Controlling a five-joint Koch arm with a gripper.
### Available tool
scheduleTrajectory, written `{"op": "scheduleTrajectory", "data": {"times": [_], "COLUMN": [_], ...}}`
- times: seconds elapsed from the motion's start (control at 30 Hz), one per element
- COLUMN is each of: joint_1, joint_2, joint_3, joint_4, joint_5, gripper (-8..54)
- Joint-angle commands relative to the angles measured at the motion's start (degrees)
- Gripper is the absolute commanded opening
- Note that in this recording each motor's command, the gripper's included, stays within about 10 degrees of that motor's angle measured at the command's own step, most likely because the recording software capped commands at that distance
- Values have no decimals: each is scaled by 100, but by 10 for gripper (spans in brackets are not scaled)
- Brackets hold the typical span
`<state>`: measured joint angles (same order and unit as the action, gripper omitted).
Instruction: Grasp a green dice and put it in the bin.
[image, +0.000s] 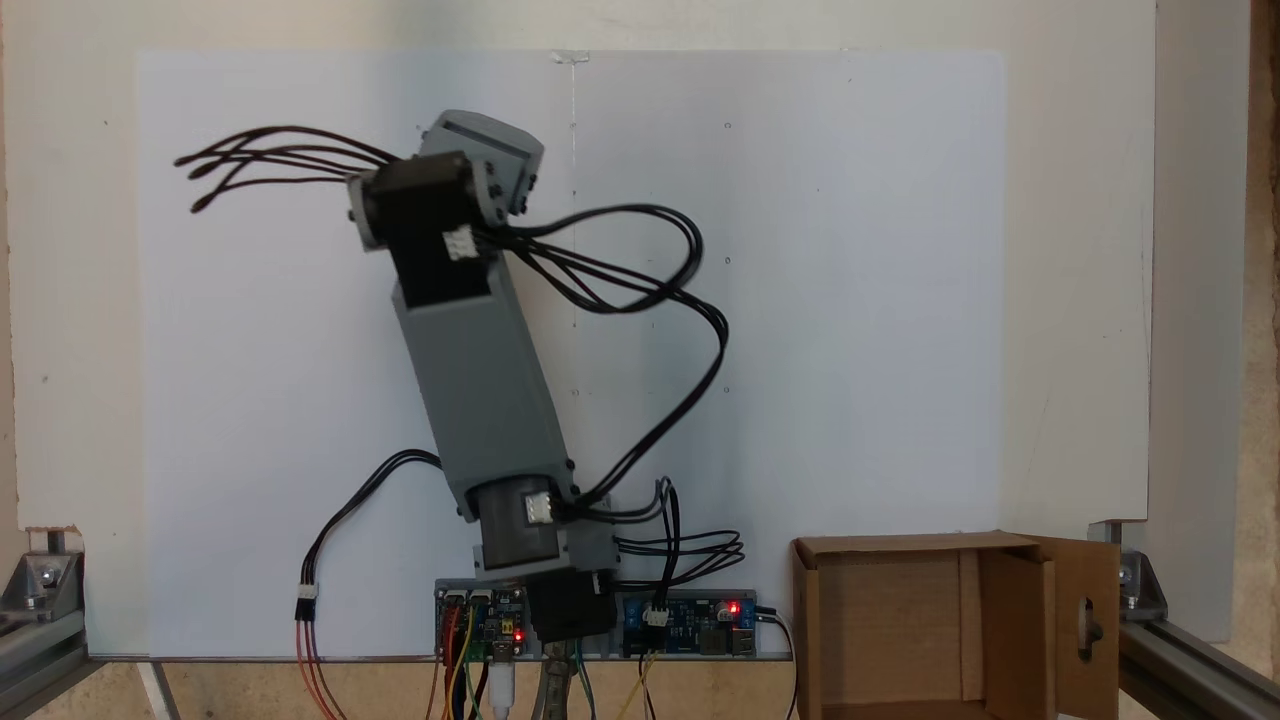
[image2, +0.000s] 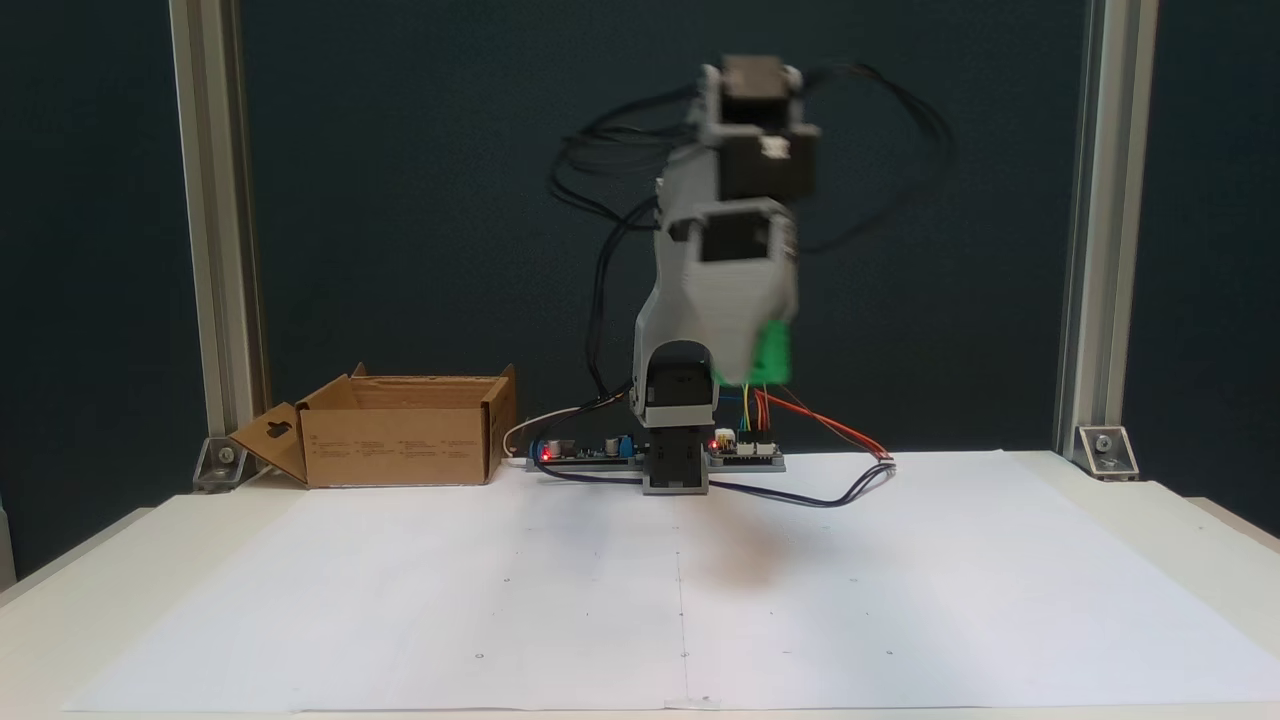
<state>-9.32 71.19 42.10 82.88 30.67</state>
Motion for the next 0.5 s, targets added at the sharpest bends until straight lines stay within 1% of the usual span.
{"op": "scheduleTrajectory", "data": {"times": [0.0, 0.23, 0.47], "joint_1": [334, 1960, 4131], "joint_2": [527, 1564, 2092], "joint_3": [123, 1099, 1925], "joint_4": [9, -62, -62], "joint_5": [-527, -1345, -2689], "gripper": [119, 119, 119]}}
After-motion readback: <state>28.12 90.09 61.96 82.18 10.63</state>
